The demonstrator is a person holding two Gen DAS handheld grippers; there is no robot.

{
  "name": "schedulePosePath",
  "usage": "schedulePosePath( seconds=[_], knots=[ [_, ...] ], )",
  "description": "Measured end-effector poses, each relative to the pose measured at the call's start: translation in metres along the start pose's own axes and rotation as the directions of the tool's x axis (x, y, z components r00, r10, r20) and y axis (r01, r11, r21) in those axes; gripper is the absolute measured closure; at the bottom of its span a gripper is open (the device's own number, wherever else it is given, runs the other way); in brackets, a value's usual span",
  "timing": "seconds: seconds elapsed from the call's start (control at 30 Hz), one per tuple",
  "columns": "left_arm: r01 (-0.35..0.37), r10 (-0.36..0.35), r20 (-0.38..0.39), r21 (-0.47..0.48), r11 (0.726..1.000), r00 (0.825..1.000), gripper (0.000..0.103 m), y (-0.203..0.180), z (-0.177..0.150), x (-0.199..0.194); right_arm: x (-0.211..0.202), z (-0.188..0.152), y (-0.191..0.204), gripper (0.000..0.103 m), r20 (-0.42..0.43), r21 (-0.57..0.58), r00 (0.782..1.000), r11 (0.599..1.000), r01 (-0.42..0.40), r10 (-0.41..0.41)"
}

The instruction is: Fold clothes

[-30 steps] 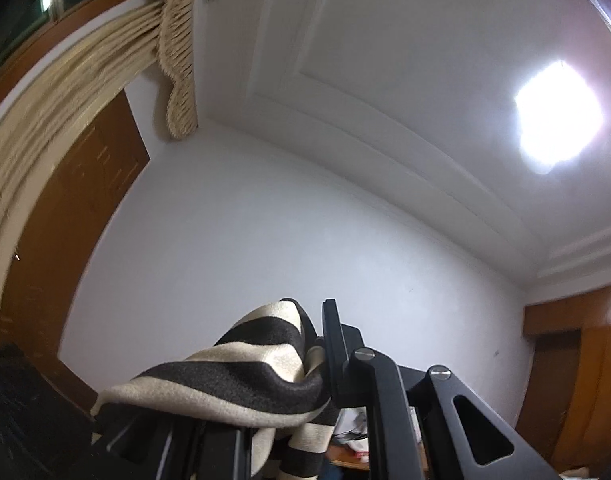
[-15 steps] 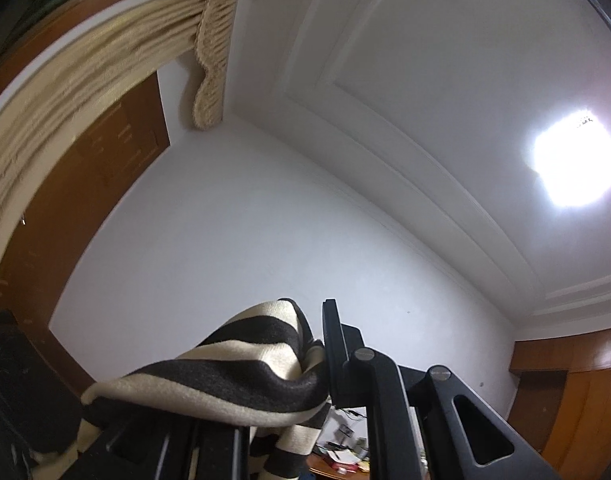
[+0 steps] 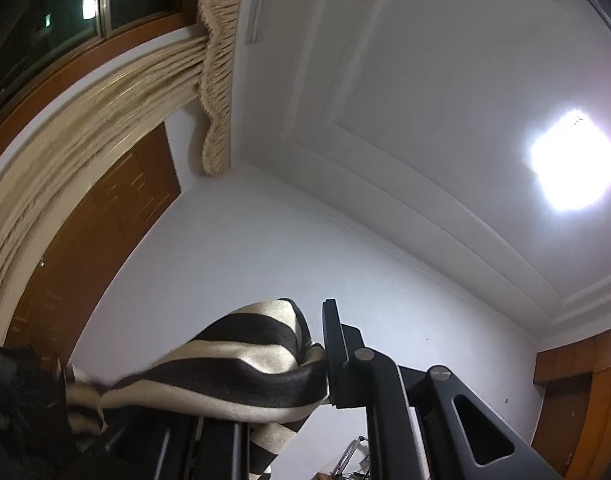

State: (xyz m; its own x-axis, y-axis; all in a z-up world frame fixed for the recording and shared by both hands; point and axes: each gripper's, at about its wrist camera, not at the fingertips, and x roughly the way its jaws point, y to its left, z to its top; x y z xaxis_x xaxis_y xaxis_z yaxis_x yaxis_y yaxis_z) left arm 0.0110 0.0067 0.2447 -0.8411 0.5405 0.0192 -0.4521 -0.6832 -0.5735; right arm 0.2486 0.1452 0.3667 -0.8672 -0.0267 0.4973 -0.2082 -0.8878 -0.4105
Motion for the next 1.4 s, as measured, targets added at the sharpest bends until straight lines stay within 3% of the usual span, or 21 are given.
schedulePosePath(
  seconds=[0.07,0.17,0.3,0.43,0.63,0.7,0.77,0.9,0.97,1.1,1.2,1.23,1.4],
  knots=[
    [-0.039,0.037,0.044,0.041,0.998,0.998,0.009,-0.007,0.014,-0.005,0.006,-0.004,-0.008,0.089,-0.022,0.022,1.0,1.0,0.011,-0.01],
    [-0.056,0.055,0.016,0.098,0.994,0.998,0.007,-0.019,0.006,-0.001,0.023,-0.013,-0.02,0.089,-0.082,0.055,0.997,0.998,0.009,-0.005],
    [0.016,-0.01,-0.071,0.074,0.997,0.997,0.005,-0.02,-0.026,0.017,0.041,-0.024,-0.02,0.089,-0.123,0.085,0.992,0.996,-0.019,0.029],
    [0.1,-0.1,-0.144,-0.002,0.995,0.985,0.004,-0.025,-0.054,0.048,0.045,-0.019,-0.004,0.089,-0.108,0.071,0.992,0.996,-0.059,0.067],
    [0.126,-0.123,-0.134,0.018,0.992,0.983,0.007,-0.032,-0.067,0.051,0.04,-0.026,-0.021,0.089,-0.115,0.051,0.993,0.999,-0.016,0.022],
    [0.12,-0.117,-0.103,0.025,0.993,0.988,0.015,-0.024,-0.064,0.042,0.042,-0.038,-0.044,0.089,-0.144,0.077,0.99,0.997,0.021,-0.009],
    [0.099,-0.097,-0.085,0.02,0.995,0.992,0.046,-0.017,-0.056,0.033,0.047,-0.052,-0.064,0.089,-0.175,0.108,0.984,0.992,0.057,-0.038],
    [0.085,-0.084,-0.067,0.01,0.996,0.994,0.062,-0.008,-0.042,0.026,0.057,-0.083,-0.097,0.089,-0.239,0.166,0.969,0.98,0.111,-0.069],
    [0.08,-0.078,-0.038,0.045,0.996,0.996,0.078,-0.018,-0.032,0.021,0.06,-0.099,-0.1,0.089,-0.27,0.144,0.96,0.983,0.117,-0.075],
    [0.034,-0.049,0.116,0.133,0.991,0.992,0.079,-0.038,0.009,-0.016,0.06,-0.128,-0.108,0.089,-0.313,0.077,0.942,0.985,0.154,-0.123],
    [0.001,-0.067,0.253,0.255,0.967,0.965,0.078,-0.077,0.046,-0.051,0.052,-0.138,-0.128,0.089,-0.307,0.11,0.94,0.975,0.193,-0.151],
    [-0.021,-0.08,0.293,0.325,0.946,0.953,0.078,-0.102,0.055,-0.065,0.046,-0.138,-0.133,0.089,-0.29,0.116,0.941,0.969,0.217,-0.176],
    [-0.151,-0.07,0.365,0.543,0.826,0.929,0.076,-0.175,0.058,-0.092,0.019,-0.143,-0.155,0.088,-0.225,0.164,0.945,0.947,0.277,-0.238]
  ],
)
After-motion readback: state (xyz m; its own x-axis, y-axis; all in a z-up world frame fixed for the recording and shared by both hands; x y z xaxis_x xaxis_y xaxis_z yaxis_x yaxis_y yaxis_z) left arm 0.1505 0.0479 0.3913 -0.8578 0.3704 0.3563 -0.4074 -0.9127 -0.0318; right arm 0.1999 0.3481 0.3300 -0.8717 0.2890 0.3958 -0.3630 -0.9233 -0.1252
